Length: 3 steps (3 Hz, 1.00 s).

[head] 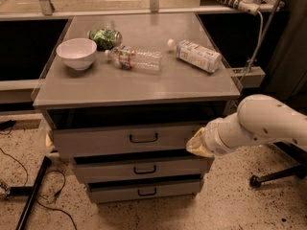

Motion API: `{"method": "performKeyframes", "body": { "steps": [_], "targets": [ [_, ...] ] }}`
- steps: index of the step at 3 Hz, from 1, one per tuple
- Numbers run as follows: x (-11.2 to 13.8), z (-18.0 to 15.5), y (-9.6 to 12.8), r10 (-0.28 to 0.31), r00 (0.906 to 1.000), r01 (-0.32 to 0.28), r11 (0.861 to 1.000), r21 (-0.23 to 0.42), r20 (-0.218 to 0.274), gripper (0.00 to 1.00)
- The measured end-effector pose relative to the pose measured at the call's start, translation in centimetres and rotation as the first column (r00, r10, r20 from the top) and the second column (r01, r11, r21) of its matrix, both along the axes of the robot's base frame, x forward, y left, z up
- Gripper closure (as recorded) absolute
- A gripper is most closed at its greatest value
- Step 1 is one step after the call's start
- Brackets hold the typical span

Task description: Close top drawer

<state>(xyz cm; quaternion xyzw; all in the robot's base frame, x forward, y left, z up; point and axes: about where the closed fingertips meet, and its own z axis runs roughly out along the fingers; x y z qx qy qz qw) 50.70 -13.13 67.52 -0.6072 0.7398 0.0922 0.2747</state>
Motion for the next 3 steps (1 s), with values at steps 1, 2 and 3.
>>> {"method": "performKeyframes", "body": {
  "steps": [1, 2, 3],
  "targets": [
    [0.00, 0.00, 0.00, 0.000, 1.0000, 0.000, 1.000, 0.000, 0.000, 0.16],
    [0.00, 0.00, 0.00, 0.000, 1.0000, 0.000, 1.000, 0.000, 0.000, 0.00],
    [0.00, 0.00, 0.00, 0.000, 1.0000, 0.000, 1.000, 0.000, 0.000, 0.00]
  ]
}}
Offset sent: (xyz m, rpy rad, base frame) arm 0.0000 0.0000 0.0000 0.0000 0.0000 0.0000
